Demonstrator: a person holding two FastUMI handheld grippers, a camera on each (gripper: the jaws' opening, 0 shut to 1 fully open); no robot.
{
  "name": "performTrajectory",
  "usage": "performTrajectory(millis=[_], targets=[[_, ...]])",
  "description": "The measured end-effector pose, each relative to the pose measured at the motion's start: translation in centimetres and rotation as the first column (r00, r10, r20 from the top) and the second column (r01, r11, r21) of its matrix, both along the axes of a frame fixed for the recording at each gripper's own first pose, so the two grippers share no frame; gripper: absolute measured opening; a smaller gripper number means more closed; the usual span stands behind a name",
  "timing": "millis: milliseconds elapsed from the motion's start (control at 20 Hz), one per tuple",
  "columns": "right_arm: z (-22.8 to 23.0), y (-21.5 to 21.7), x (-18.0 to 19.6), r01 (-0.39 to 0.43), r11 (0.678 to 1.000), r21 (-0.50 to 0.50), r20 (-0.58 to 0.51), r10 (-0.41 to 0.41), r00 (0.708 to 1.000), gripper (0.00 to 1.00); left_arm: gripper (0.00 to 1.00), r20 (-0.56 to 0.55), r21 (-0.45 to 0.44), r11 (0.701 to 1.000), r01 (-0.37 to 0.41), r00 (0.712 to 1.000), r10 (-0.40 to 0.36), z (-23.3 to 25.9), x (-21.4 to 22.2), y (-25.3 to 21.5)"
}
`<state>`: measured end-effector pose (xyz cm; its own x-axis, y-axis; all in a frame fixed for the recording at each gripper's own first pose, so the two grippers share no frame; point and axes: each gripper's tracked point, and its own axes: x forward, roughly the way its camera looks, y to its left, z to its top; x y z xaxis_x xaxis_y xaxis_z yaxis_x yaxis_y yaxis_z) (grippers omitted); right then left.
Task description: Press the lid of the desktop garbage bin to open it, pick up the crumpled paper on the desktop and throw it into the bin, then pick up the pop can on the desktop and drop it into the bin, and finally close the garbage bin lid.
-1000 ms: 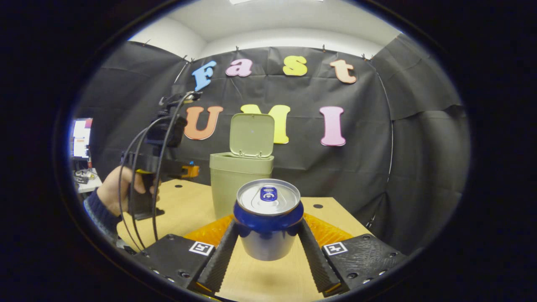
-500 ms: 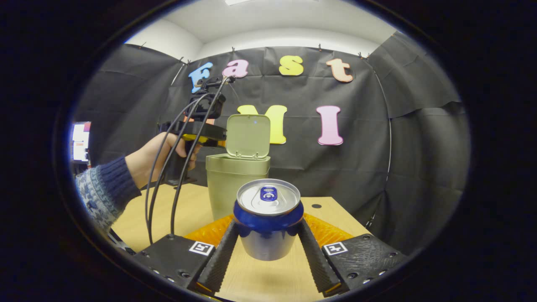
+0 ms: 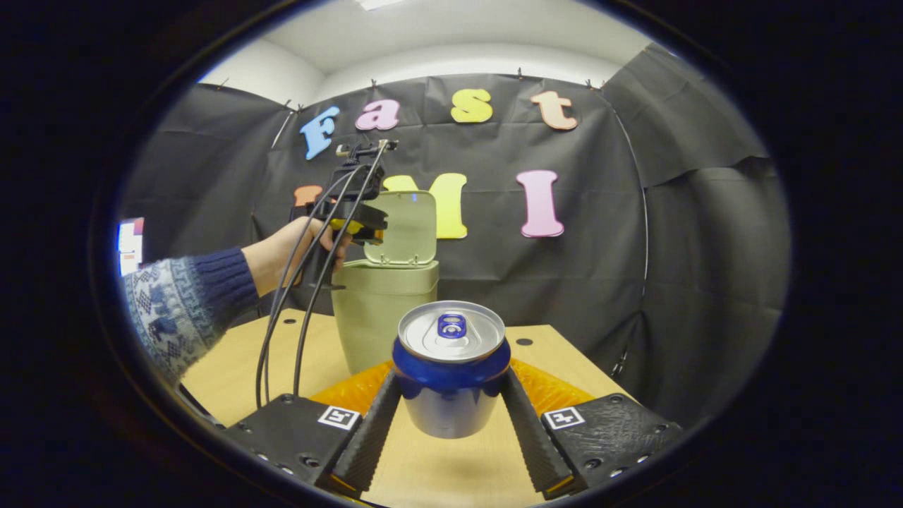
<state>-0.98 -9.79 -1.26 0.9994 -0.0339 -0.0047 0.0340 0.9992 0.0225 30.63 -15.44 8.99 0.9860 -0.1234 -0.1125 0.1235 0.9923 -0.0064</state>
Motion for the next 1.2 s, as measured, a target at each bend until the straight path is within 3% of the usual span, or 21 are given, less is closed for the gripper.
performTrajectory(millis=[300, 350, 400, 450, 500, 600, 850, 1200], targets=[[0.3, -0.5, 0.0, 0.008, 1.0, 0.012, 0.008, -0.008, 1.0, 0.8, 0.49, 0.005, -0.086, 0.996, 0.017, 1.0, -0.017, 0.3, -1.0, -1.1], [0.3, -0.5, 0.0, 0.009, 1.0, 0.01, 0.01, -0.009, 1.0, 0.8, 0.44, 0.006, -0.093, 0.995, 0.017, 1.0, -0.017, 0.3, -1.3, -1.1], [0.4, -0.4, -0.1, 0.011, 1.0, 0.004, 0.011, -0.011, 1.0, 0.8, 0.63, 0.005, -0.095, 0.995, 0.022, 1.0, -0.021, 0.3, -1.4, -1.3], [0.3, -0.2, -0.1, 0.01, 1.0, -0.002, 0.013, -0.01, 1.0, 0.8, 0.69, 0.005, -0.094, 0.995, 0.025, 1.0, -0.025, 0.2, -1.5, -1.3], [0.3, -0.1, -0.1, 0.009, 1.0, -0.006, 0.013, -0.009, 1.0, 0.79, 0.87, 0.006, -0.09, 0.995, 0.03, 1.0, -0.029, 0.2, -1.7, -1.1], [0.0, 0.1, 0.1, 0.008, 1.0, -0.013, 0.009, -0.007, 1.0, 0.79, 0.92, 0.021, -0.072, 0.997, 0.034, 0.999, -0.033, 0.3, -2.1, -0.8], [-0.5, 0.3, 0.5, 0.01, 1.0, -0.025, -0.003, -0.01, 1.0, 0.8, 0.96, 0.029, -0.042, 0.999, 0.015, 1.0, -0.013, -0.7, -4.2, 1.4], [-0.8, 1.1, 0.6, 0.028, 0.999, -0.042, 0.001, -0.028, 1.0, 0.79, 0.96, 0.091, -0.006, 1.0, -0.028, 0.995, 0.029, -1.5, -11.0, 5.2]])
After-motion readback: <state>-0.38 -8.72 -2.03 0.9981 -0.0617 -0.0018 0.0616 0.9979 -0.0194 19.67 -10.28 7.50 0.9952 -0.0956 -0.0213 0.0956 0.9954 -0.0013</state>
